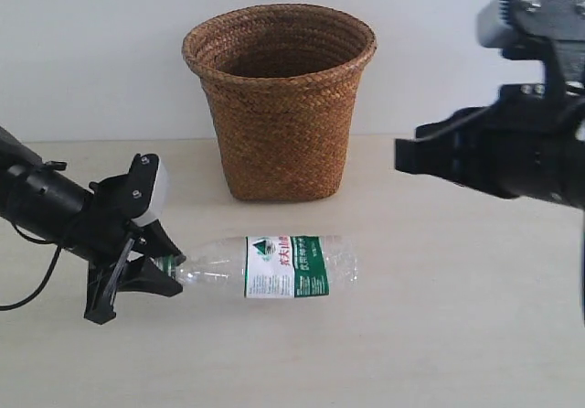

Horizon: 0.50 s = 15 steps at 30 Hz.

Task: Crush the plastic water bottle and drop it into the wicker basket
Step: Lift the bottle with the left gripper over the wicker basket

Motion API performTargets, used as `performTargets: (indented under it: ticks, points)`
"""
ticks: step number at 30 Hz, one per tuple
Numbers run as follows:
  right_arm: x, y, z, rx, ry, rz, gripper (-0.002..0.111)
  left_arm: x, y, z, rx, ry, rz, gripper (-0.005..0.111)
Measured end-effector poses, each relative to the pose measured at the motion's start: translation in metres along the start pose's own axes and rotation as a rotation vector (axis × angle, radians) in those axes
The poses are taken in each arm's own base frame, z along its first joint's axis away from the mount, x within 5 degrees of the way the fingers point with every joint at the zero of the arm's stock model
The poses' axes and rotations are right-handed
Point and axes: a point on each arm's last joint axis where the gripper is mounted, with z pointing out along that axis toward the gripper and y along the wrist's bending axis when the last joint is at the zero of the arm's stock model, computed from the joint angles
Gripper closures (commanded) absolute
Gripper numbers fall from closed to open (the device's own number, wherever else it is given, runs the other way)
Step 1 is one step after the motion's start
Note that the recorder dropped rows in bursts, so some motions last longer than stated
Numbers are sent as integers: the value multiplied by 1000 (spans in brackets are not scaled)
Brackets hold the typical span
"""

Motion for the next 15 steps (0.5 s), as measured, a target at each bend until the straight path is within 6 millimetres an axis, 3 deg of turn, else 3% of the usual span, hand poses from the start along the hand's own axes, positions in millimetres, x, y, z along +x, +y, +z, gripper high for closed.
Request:
performTargets:
  ticks: [7, 15]
  points:
    - [41, -16, -59, 19, -162, 73, 108, -21, 0, -26, -61, -47, 34, 103]
    - [96, -32, -94, 16, -224, 185, 108, -50, -2, -63, -153, -142, -25, 103]
